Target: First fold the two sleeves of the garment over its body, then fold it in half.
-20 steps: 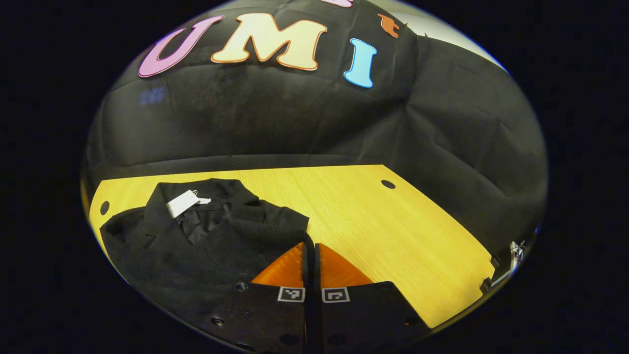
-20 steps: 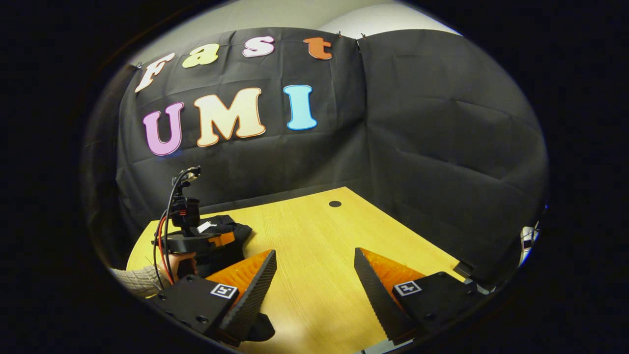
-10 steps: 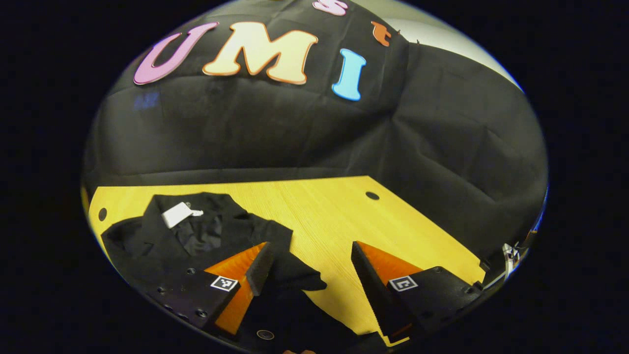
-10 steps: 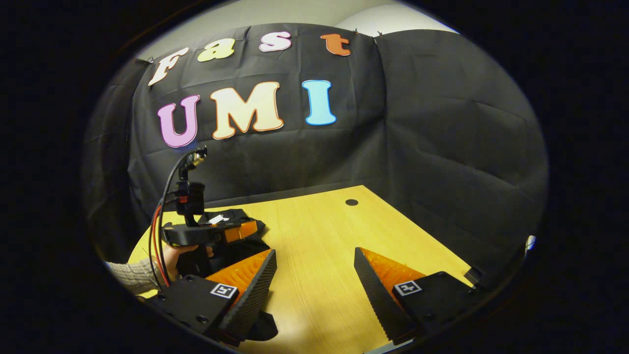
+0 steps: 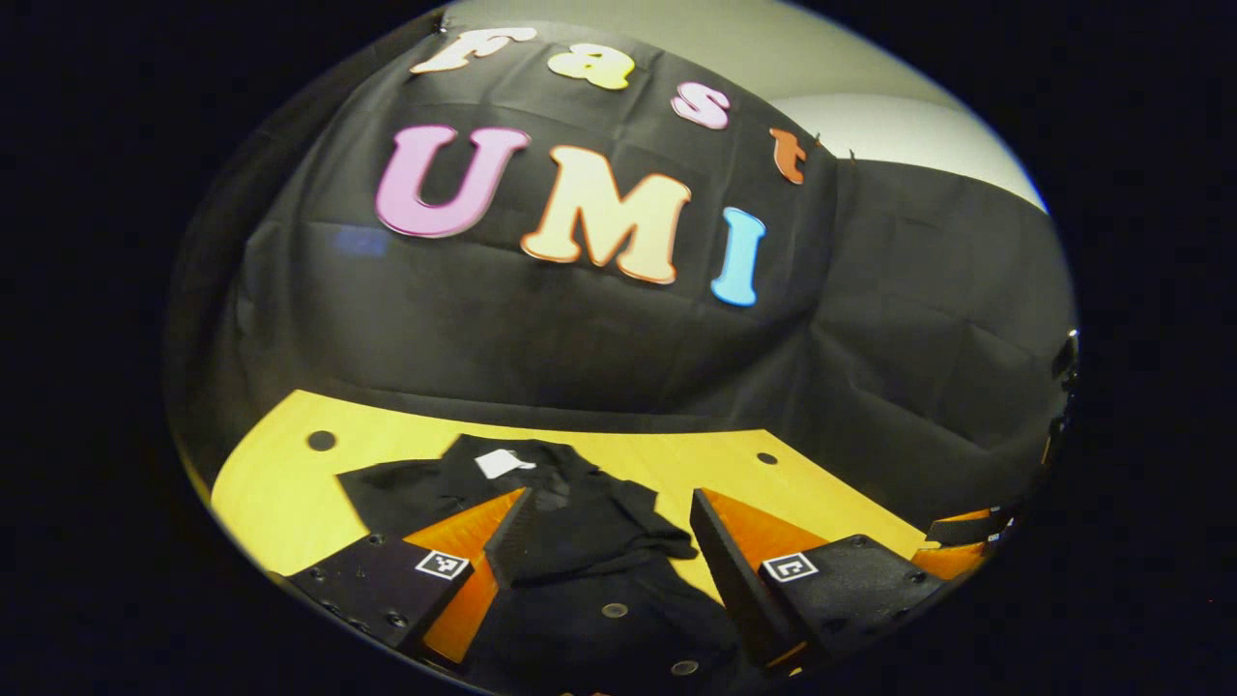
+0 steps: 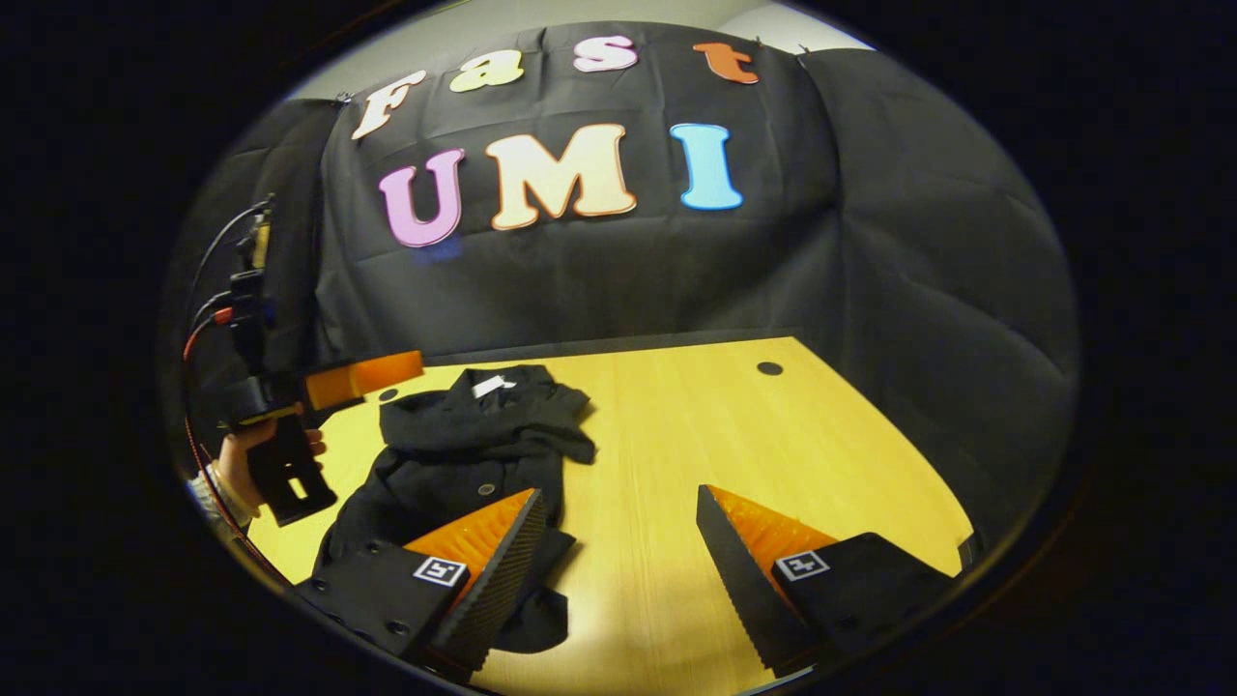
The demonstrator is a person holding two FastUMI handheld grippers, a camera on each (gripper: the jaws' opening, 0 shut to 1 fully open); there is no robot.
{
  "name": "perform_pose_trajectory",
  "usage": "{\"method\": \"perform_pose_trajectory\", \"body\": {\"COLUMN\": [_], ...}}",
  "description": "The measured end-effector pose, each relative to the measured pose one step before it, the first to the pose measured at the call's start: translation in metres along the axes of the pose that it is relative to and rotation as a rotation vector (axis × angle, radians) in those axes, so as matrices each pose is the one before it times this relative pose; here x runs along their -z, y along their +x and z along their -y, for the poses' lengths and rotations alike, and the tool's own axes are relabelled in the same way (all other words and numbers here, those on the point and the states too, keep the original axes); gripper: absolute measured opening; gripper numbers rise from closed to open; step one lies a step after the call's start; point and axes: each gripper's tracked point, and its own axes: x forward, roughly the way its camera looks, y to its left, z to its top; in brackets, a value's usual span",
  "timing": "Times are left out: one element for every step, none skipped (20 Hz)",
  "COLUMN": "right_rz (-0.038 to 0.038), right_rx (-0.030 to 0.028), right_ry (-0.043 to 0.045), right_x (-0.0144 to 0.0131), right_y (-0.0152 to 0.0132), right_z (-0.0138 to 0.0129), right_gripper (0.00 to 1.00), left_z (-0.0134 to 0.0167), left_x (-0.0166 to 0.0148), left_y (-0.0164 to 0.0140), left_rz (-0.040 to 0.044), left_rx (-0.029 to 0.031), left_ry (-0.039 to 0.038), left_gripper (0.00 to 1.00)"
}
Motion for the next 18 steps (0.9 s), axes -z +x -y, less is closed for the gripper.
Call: {"method": "perform_pose_trajectory", "body": {"right_rz": [-0.01043, -0.00885, -0.00836, -0.01394, -0.02167, -0.02683, -0.02906, -0.01925, -0.01508, -0.01874, -0.02067, -0.01933, -0.01901, -0.02268, -0.02819, -0.02089, -0.01457, -0.00925], "right_rx": [-0.0207, -0.01969, -0.01863, -0.02264, -0.02657, -0.02304, -0.02015, -0.02007, -0.01782, -0.0146, -0.01197, -0.01118, -0.00811, -0.01184, -0.00695, -0.01167, -0.01102, -0.00619], "right_ry": [-0.00736, -0.01044, -0.01143, -0.01023, -0.01023, -0.0103, -0.00835, -0.01166, -0.01451, -0.01554, -0.01549, -0.01361, -0.0124, -0.01064, -0.00469, 0.00106, 0.00336, -0.00058], "right_x": [0.00578, 0.0043, 0.00615, 0.00676, 0.00955, 0.00993, 0.0113, 0.00911, 0.00824, 0.00946, 0.01226, 0.00979, 0.01095, 0.01101, 0.01013, 0.00871, 0.00582, 0.00339], "right_y": [0.00209, 0.00223, 0.00098, 0.00223, 0.00327, 0.00404, 0.00268, 0.00348, 0.00231, 0.00241, 0.00183, 0.00416, 0.00388, 0.00322, 0.00559, 0.00421, 0.00556, 0.00565], "right_z": [-0.00435, -0.00447, -0.00418, -0.00501, -0.0061, -0.00556, -0.00444, -0.00571, -0.005, -0.00402, -0.00444, -0.00349, -0.00378, -0.00483, -0.00287, -0.00298, -0.00292, -0.00239], "right_gripper": [1.0, 0.99, 1.0, 1.0, 0.98, 1.0, 1.0, 1.0, 1.0, 1.0, 0.98, 0.98, 0.97, 1.0, 1.0, 1.0, 0.98, 1.0], "left_z": [-0.01508, -0.01769, -0.01797, -0.01373, -0.00898, -0.00758, -0.00564, 0.01972, -0.00413, -0.00225, -0.00203, -0.00045, -0.00029, 0.00154, 0.00078, -0.00157, 0.00019, -0.00087], "left_x": [0.00545, 0.00947, 0.0163, 0.01644, 0.01552, 0.01785, 0.01835, -0.00556, 0.02002, 0.01988, 0.01617, 0.01151, 0.01455, 0.01448, 0.0138, 0.01269, 0.00936, 0.0069], "left_y": [-0.01695, -0.01723, -0.01564, -0.01697, -0.01443, -0.01369, -0.01432, -0.01552, -0.01287, -0.01151, -0.01178, -0.00938, -0.00525, -0.00384, -0.00208, -0.00121, -0.00098, -0.00071], "left_rz": [-0.00012, -0.01796, -0.03038, -0.03337, -0.02855, -0.02643, -0.03426, -0.03831, -0.04335, -0.04144, -0.02024, -0.01771, -0.01849, -0.02032, -0.02323, -0.02512, -0.01505, -0.0086], "left_rx": [-0.04826, -0.05911, -0.06196, -0.04874, -0.04004, -0.03024, -0.0241, -0.02346, -0.02324, -0.01611, -0.01257, -0.00798, -0.0064, 0.00237, -0.00389, -0.00868, -0.00423, -0.00361], "left_ry": [0.01917, 0.02057, 0.01696, 0.00681, -0.00642, -0.01624, -0.01843, -0.017, -0.00951, -0.00621, -0.008, -0.00897, -0.01154, -0.01021, -0.00249, 0.00254, 0.00237, -0.00067], "left_gripper": [0.94, 0.94, 0.94, 0.94, 0.94, 0.94, 0.94, 0.94, 0.94, 0.94, 0.95, 0.95, 0.95, 0.95, 0.95, 0.95, 0.95, 0.96]}}
